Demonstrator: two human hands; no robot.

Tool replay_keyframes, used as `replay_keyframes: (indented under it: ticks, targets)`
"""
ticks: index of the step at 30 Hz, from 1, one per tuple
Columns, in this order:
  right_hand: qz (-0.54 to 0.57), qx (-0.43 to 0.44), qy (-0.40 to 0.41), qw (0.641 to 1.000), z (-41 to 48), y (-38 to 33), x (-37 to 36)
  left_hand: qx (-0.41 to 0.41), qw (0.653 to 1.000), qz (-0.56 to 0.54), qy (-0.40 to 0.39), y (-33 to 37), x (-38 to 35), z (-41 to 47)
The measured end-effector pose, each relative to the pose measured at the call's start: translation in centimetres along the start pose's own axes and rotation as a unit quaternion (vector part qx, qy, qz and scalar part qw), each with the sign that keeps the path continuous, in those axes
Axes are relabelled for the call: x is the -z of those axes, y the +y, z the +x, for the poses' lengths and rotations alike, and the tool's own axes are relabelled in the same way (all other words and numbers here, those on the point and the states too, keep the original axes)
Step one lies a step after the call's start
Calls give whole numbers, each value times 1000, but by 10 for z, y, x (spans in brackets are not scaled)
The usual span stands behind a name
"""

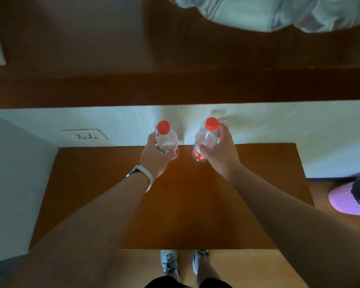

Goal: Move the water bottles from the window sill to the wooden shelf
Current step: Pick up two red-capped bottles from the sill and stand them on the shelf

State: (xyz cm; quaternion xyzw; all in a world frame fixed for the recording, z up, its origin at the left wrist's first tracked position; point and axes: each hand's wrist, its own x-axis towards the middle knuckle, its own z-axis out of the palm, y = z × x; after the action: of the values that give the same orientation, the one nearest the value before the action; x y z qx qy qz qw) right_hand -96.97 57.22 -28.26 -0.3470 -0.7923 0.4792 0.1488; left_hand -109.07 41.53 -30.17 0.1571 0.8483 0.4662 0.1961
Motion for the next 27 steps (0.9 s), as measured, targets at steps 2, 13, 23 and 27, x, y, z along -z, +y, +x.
replay_keyframes:
  ticks: [2, 13, 23, 27]
  targets:
    - [7, -4, -7, 1000, -1, 4, -1, 1, 1000, 12, 7, 0, -1, 1]
    - [-7, -13, -29, 999, 4, 17, -6, 43, 999, 6, -13, -8, -1, -2]
    - [-51, -31, -50, 997, -3, 26, 3, 40, 998, 52, 12, -14, 18, -24]
    - [-108, -51, -73, 990, -15, 25, 16, 14, 993, 111, 30, -12, 31, -43]
